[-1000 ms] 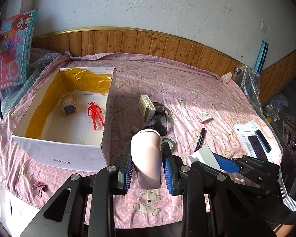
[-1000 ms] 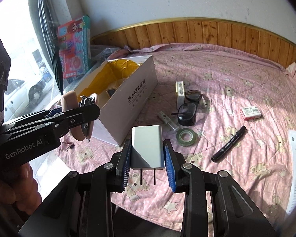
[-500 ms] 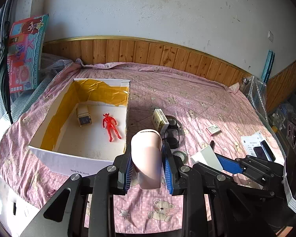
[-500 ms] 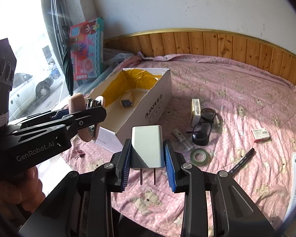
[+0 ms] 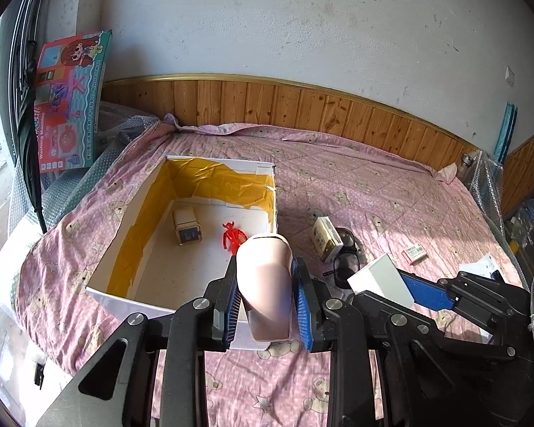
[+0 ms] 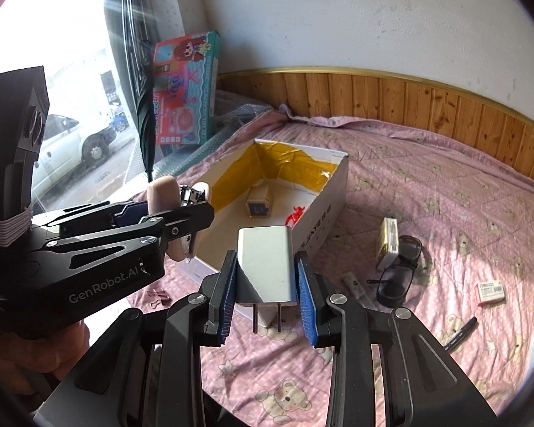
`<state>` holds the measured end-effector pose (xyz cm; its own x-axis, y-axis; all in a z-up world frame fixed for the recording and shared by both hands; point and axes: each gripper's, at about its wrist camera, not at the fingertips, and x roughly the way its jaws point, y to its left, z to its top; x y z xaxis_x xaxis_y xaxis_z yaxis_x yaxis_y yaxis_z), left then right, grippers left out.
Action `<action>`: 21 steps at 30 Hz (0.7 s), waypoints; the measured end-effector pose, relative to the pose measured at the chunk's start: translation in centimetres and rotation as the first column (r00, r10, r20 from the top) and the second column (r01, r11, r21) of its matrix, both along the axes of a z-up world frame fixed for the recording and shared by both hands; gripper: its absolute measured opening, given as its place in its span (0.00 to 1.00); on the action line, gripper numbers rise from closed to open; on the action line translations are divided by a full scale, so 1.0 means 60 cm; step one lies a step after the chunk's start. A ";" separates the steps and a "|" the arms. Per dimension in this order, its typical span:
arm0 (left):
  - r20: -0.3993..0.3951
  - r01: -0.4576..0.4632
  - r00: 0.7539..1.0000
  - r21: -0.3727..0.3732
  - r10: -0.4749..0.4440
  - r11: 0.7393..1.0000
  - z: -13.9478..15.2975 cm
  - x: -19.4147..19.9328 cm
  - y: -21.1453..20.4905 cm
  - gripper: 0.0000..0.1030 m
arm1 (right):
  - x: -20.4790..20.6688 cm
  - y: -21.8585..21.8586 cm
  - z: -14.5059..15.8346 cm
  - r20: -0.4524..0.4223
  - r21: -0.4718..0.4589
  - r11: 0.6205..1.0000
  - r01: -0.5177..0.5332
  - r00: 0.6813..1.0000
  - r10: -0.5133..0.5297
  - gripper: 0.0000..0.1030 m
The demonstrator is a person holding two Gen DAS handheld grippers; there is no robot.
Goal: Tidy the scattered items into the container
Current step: 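Carry the pink cylinder and white charger with both tools toward the white box, then lower the pink cylinder and white charger with both tools into the box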
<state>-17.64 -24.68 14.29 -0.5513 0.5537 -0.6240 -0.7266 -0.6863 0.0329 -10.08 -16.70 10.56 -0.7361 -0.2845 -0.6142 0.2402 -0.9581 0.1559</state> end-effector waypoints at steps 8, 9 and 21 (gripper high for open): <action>-0.019 -0.046 0.999 -0.025 0.045 0.999 0.009 -0.051 -0.008 0.28 | -0.050 -0.036 0.007 -0.009 0.001 0.998 -0.057 0.998 0.057 0.32; -0.024 -0.051 0.998 -0.031 0.050 0.998 0.010 -0.057 -0.009 0.28 | -0.057 -0.040 0.007 -0.009 -0.002 0.998 -0.064 0.998 0.064 0.32; -0.024 -0.078 0.997 -0.127 0.076 0.989 0.000 -0.130 -0.012 0.28 | -0.132 -0.059 -0.022 0.062 -0.061 0.992 -0.113 0.991 0.117 0.32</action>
